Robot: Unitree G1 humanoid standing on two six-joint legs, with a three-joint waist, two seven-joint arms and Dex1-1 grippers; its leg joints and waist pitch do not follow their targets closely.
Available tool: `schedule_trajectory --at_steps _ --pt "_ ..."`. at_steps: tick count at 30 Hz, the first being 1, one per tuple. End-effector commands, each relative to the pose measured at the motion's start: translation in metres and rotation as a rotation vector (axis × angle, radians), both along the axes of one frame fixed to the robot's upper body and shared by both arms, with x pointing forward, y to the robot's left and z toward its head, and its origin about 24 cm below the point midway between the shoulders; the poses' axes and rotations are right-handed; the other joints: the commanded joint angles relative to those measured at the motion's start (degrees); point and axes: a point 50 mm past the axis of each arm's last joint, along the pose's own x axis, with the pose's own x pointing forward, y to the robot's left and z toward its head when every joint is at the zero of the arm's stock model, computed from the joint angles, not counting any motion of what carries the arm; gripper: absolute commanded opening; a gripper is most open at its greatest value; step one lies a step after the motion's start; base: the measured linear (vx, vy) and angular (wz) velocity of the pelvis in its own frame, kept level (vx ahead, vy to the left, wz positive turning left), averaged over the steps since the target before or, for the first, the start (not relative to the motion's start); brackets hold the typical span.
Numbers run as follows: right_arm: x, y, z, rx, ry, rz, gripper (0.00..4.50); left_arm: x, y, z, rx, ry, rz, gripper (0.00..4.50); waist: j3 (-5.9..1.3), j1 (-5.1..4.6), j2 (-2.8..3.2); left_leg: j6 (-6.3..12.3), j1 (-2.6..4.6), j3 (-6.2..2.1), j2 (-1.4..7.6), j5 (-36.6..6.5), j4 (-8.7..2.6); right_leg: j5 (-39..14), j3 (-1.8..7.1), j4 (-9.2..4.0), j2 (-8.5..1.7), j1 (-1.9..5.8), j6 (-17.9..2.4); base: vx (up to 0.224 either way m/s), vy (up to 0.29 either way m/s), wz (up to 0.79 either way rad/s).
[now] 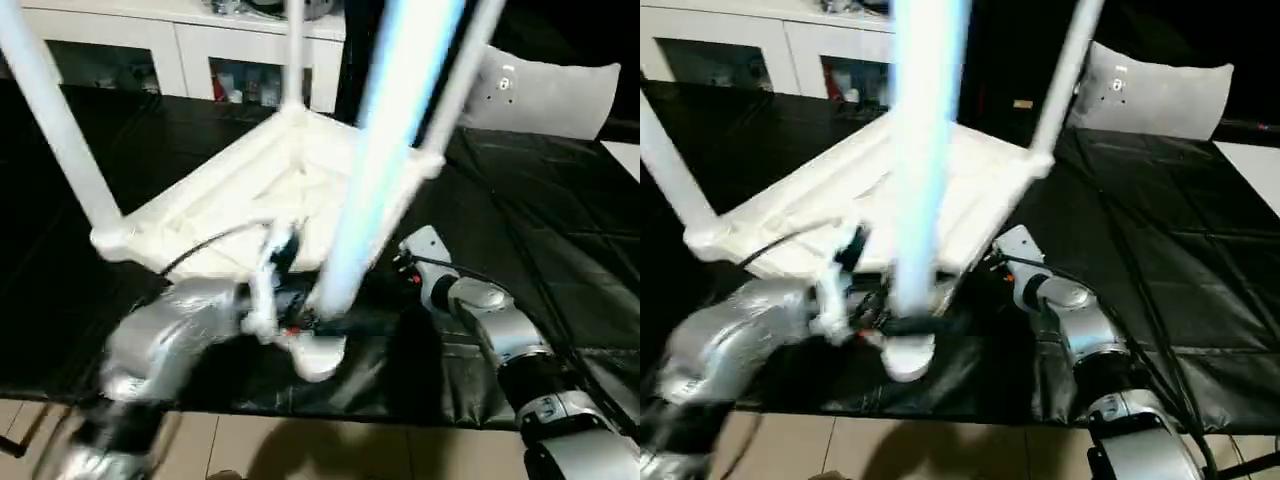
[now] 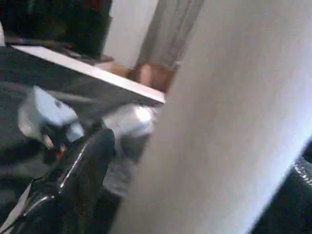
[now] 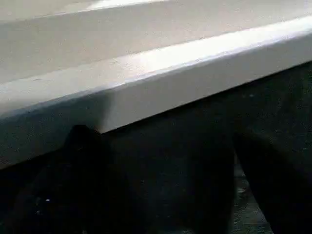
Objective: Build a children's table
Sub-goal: Rotate table base
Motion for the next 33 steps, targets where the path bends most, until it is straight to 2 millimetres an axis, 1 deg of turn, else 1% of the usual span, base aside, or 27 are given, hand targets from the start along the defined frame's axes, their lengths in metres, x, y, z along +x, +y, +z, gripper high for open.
schedule_trajectory --at_steps 1,2,4,5,6,7,8,9,10,11,12,13,14,15,17,18,22,23,25,26,27,28,29,30,32,33 --pt "0.001 0.008 0.003 0.043 -0.005 0.039 4.50 0.001 -0.013 0.003 -0.004 -0.017 -0.027 4.40 -3.80 0.47 0.04 1.29 0.57 0.06 2.33 -5.3 -3.89 -1.8 1.92 -3.67 -4.06 3.30 -13.6 0.000 0.000 0.00" --pt "0.000 0.009 0.003 0.042 -0.006 0.043 4.50 0.001 -0.016 0.004 -0.010 -0.020 -0.036 4.40 -3.82 0.53 0.73 1.07 0.66 -0.01 2.32 -5.5 -3.88 -1.2 1.90 -3.61 -4.01 3.17 -13.9 0.000 0.000 0.00" --pt "-0.002 0.009 0.002 0.058 -0.006 0.054 4.50 0.003 -0.030 0.007 -0.025 -0.029 -0.057 4.40 -3.81 0.54 0.39 1.18 0.68 0.10 2.31 -5.6 -3.84 -0.4 1.90 -3.74 -3.91 3.16 -14.1 0.000 0.000 0.00" --pt "-0.002 0.008 0.001 0.066 -0.008 0.052 4.50 0.003 -0.034 0.008 -0.030 -0.030 -0.060 4.40 -3.85 0.75 0.36 1.23 0.65 0.03 2.34 -5.5 -3.84 -0.4 1.89 -3.70 -4.03 3.29 -14.2 0.000 0.000 0.00" --pt "-0.002 0.007 0.002 0.074 -0.014 0.045 4.50 0.004 -0.039 0.009 -0.038 -0.032 -0.061 4.40 -3.85 0.84 0.88 1.11 0.65 -0.03 2.30 -5.7 -3.86 -0.4 1.89 -3.65 -4.04 3.26 -14.3 0.000 0.000 0.00" --pt "-0.002 0.007 0.002 0.078 -0.017 0.042 4.50 0.004 -0.042 0.009 -0.041 -0.032 -0.061 4.40 -3.87 0.72 0.67 1.11 0.67 0.04 2.34 -5.8 -3.86 -0.2 1.88 -3.78 -3.97 3.24 -14.3 0.000 0.000 0.00" --pt "-0.003 0.006 0.002 0.118 -0.021 0.033 4.50 0.005 -0.055 0.011 -0.050 -0.045 -0.059 4.40 -3.93 0.80 0.40 1.53 0.61 0.02 2.36 -5.5 -3.82 0.8 1.89 -3.74 -3.98 3.41 -14.6 0.000 0.000 0.00" --pt "-0.003 0.006 0.002 0.126 -0.020 0.029 4.50 0.006 -0.059 0.011 -0.051 -0.049 -0.054 4.40 -3.94 0.99 1.12 1.46 0.72 -0.04 2.35 -5.5 -3.75 1.3 1.91 -3.62 -4.06 3.34 -14.8 0.000 0.000 0.00" --pt "-0.004 0.006 0.001 0.126 -0.019 0.029 4.50 0.008 -0.066 0.011 -0.048 -0.060 -0.041 4.40 -4.01 0.87 0.59 1.84 0.58 -0.01 2.31 -5.3 -3.72 2.2 1.88 -3.73 -3.97 3.51 -14.9 0.000 0.000 0.00" --pt "-0.004 0.006 0.001 0.125 -0.019 0.030 4.50 0.008 -0.067 0.011 -0.048 -0.062 -0.039 4.40 -4.08 0.86 0.75 2.06 0.46 -0.13 2.30 -4.9 -3.73 3.0 1.82 -3.66 -4.02 3.65 -15.0 0.000 0.000 0.00" --pt "-0.005 0.007 0.000 0.123 -0.019 0.032 4.50 0.009 -0.071 0.011 -0.041 -0.074 -0.033 4.40 -4.13 0.83 0.63 2.13 0.37 -0.20 2.25 -4.7 -3.69 3.1 1.79 -3.61 -4.10 3.77 -15.1 0.000 0.000 0.00" --pt "-0.005 0.007 -0.001 0.123 -0.019 0.030 4.50 0.009 -0.074 0.011 -0.034 -0.082 -0.031 4.40 -4.13 0.70 0.86 2.25 0.44 -0.24 2.29 -5.0 -3.67 3.3 1.77 -3.71 -4.11 3.71 -15.3 0.000 0.000 0.00" --pt "-0.005 0.008 -0.002 0.125 -0.020 0.026 4.50 0.009 -0.076 0.011 -0.030 -0.090 -0.033 4.40 -4.08 0.62 0.63 2.51 0.37 -0.21 2.21 -5.2 -3.67 2.9 1.77 -3.80 -4.06 3.75 -15.5 0.000 0.000 0.00" --pt "-0.006 0.008 -0.002 0.128 -0.020 0.024 4.50 0.009 -0.077 0.011 -0.030 -0.090 -0.038 4.40 -4.10 0.69 1.11 2.54 0.48 -0.26 2.27 -5.6 -3.62 2.1 1.77 -3.76 -4.21 3.67 -15.7 0.000 0.000 0.00" --pt "-0.006 0.009 -0.003 0.131 -0.020 0.018 4.50 0.007 -0.079 0.011 -0.031 -0.090 -0.048 4.40 -4.09 0.56 0.93 2.50 0.45 -0.24 2.34 -5.9 -3.64 1.8 1.76 -3.81 -4.15 3.67 -16.0 0.000 0.000 0.00" --pt "-0.006 0.009 -0.003 0.132 -0.021 0.015 4.50 0.006 -0.080 0.011 -0.031 -0.091 -0.053 4.40 -4.02 0.54 1.11 2.47 0.46 -0.26 2.35 -6.1 -3.71 1.9 1.70 -3.85 -4.05 3.62 -16.2 0.000 0.000 0.00" --pt "-0.006 0.008 -0.005 0.151 -0.014 -0.002 4.50 0.005 -0.086 0.010 -0.037 -0.101 -0.060 4.40 -4.02 0.68 1.28 2.33 0.56 -0.33 2.42 -7.0 -3.78 0.9 1.68 -3.92 -4.10 3.60 -16.4 0.000 0.000 0.00" --pt "-0.007 0.008 -0.006 0.154 -0.007 -0.009 4.50 0.003 -0.090 0.011 -0.045 -0.104 -0.068 4.40 -4.03 0.72 1.42 2.32 0.55 -0.38 2.46 -7.0 -3.81 1.2 1.68 -3.90 -4.11 3.59 -16.4 0.000 0.000 0.00" --pt "-0.007 0.007 -0.007 0.152 -0.006 -0.012 4.50 0.002 -0.092 0.011 -0.048 -0.105 -0.070 4.40 -4.04 0.78 1.33 2.36 0.58 -0.35 2.46 -6.9 -3.80 1.7 1.68 -3.87 -4.12 3.62 -16.4 0.000 0.000 0.00" --pt "-0.007 0.006 -0.008 0.152 -0.001 -0.021 4.50 0.003 -0.095 0.011 -0.045 -0.111 -0.065 4.40 -4.05 0.87 1.56 2.33 0.55 -0.41 2.44 -7.0 -3.81 1.9 1.67 -3.82 -4.16 3.66 -16.5 0.000 0.000 0.00" --pt "-0.007 0.006 -0.009 0.159 0.004 -0.035 4.50 0.003 -0.097 0.011 -0.042 -0.118 -0.058 4.40 -4.01 0.80 1.45 2.39 0.54 -0.39 2.46 -7.1 -3.84 1.8 1.66 -3.92 -4.09 3.61 -16.5 0.000 0.000 0.00" --pt "-0.007 0.005 -0.009 0.164 0.005 -0.040 4.50 0.004 -0.098 0.011 -0.042 -0.121 -0.055 4.40 -4.00 0.78 1.53 2.42 0.53 -0.37 2.40 -7.4 -3.82 1.7 1.67 -4.03 -4.09 3.64 -16.5 0.000 0.000 0.00" --pt "-0.007 0.004 -0.009 0.175 0.005 -0.058 4.50 0.005 -0.099 0.012 -0.042 -0.126 -0.045 4.40 -4.02 0.89 1.76 2.35 0.55 -0.44 2.40 -7.5 -3.84 1.5 1.68 -3.97 -4.17 3.67 -16.5 0.000 0.000 0.00" --pt "-0.006 0.001 -0.008 0.169 -0.009 -0.084 4.50 0.007 -0.100 0.013 -0.046 -0.133 -0.029 4.40 -4.03 0.85 1.65 2.33 0.56 -0.40 2.39 -7.7 -3.83 1.4 1.69 -4.04 -4.18 3.67 -16.4 0.000 0.000 0.00" --pt "-0.006 0.000 -0.008 0.169 -0.013 -0.089 4.50 0.007 -0.100 0.013 -0.047 -0.135 -0.024 4.40 -4.05 0.89 1.63 2.39 0.46 -0.43 2.35 -7.5 -3.81 1.3 1.68 -4.02 -4.22 3.79 -16.4 0.000 0.000 0.00" --pt "-0.006 -0.005 -0.007 0.177 -0.019 -0.112 4.50 0.009 -0.100 0.013 -0.041 -0.147 -0.010 4.40 -4.01 0.92 1.97 2.45 0.44 -0.48 2.34 -7.6 -3.82 1.1 1.69 -4.02 -4.23 3.74 -16.4 0.000 0.000 0.00"
